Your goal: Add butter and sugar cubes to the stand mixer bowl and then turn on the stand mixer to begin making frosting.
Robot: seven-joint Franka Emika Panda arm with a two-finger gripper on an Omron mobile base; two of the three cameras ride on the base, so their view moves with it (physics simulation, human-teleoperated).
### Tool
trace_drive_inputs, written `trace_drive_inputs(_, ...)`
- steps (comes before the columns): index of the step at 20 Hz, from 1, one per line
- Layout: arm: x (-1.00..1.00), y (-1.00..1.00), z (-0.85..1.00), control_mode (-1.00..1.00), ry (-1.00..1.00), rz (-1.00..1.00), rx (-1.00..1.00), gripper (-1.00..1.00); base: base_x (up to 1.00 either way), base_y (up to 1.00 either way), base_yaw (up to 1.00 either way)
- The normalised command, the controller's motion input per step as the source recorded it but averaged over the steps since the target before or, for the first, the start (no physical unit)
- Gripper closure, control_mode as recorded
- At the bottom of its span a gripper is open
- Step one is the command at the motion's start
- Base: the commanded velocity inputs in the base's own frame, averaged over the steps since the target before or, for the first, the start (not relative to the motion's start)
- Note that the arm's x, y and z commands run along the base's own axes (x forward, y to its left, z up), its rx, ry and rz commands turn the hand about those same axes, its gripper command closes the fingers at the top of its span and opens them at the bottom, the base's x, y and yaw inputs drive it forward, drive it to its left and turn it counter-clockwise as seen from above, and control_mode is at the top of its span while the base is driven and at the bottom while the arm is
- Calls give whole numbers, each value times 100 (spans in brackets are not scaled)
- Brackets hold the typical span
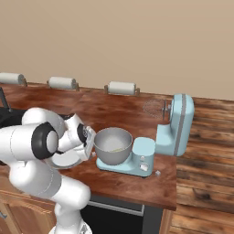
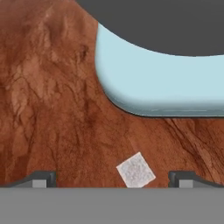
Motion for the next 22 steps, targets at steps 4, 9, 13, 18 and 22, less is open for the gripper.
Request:
trace_drive_inputs(4, 7, 0, -15, -100, 0, 0, 0, -100, 0, 0, 0)
trace_drive_inputs(9, 0, -3, -21, -100, 0, 0, 0, -100, 0, 0, 0)
trace_drive_inputs(13, 0, -7, -22, -100, 0, 0, 0, -100, 0, 0, 0)
trace_drive_inputs(18, 0, -8, -20, -100, 0, 0, 0, -100, 0, 0, 0)
trace_drive_inputs(22, -2, -12, -24, -100, -1, 0, 0, -100, 0, 0, 0)
